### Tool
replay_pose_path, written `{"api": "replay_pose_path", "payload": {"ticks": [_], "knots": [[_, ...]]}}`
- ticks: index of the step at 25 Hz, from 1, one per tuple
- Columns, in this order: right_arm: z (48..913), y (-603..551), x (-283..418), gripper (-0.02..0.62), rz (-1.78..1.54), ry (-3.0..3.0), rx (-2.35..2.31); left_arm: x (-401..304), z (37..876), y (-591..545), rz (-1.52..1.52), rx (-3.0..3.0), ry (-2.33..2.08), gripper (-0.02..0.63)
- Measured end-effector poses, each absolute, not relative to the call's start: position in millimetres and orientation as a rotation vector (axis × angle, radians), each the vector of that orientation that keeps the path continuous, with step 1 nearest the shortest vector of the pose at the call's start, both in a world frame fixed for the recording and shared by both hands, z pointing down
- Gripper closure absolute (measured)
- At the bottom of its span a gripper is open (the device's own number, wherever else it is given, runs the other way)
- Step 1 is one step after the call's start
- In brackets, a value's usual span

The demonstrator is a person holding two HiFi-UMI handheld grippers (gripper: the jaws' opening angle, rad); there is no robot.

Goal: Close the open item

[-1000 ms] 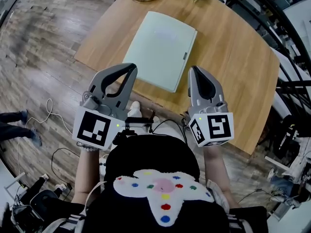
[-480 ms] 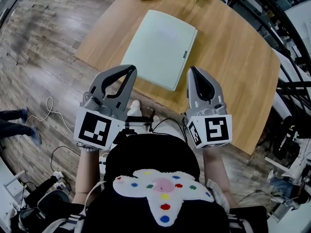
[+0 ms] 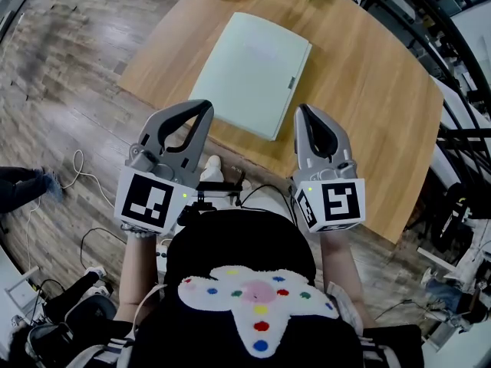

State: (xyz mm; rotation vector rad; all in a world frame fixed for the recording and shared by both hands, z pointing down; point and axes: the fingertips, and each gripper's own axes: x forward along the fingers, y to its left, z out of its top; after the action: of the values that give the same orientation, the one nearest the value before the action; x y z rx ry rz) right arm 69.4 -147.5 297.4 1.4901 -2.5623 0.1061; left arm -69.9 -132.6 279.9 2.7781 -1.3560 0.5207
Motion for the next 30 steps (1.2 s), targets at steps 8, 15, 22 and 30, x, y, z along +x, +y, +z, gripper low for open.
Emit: {"api": "replay_pose_path", "payload": {"ticks": [8, 15, 22, 30], "knots": [[299.5, -148.5, 71.3, 0.588, 0.111, -2.556, 1.495, -68.9, 282.8, -134.7, 0.526, 2.774, -1.357, 0.600], [301.7, -145.2, 74.2, 0.588, 0.108, -2.556, 1.485, -65.9, 285.2, -132.8, 0.522, 2.768, -1.359, 0.600], [300.2, -147.7, 70.1, 0.588, 0.115, -2.558, 1.476, -69.6, 284.5, -136.3, 0.529, 2.764, -1.360, 0.600], [304.4, -149.4, 65.6, 0.588, 0.115, -2.555, 1.460, -73.6, 289.4, -138.5, 0.544, 2.760, -1.357, 0.600]]}}
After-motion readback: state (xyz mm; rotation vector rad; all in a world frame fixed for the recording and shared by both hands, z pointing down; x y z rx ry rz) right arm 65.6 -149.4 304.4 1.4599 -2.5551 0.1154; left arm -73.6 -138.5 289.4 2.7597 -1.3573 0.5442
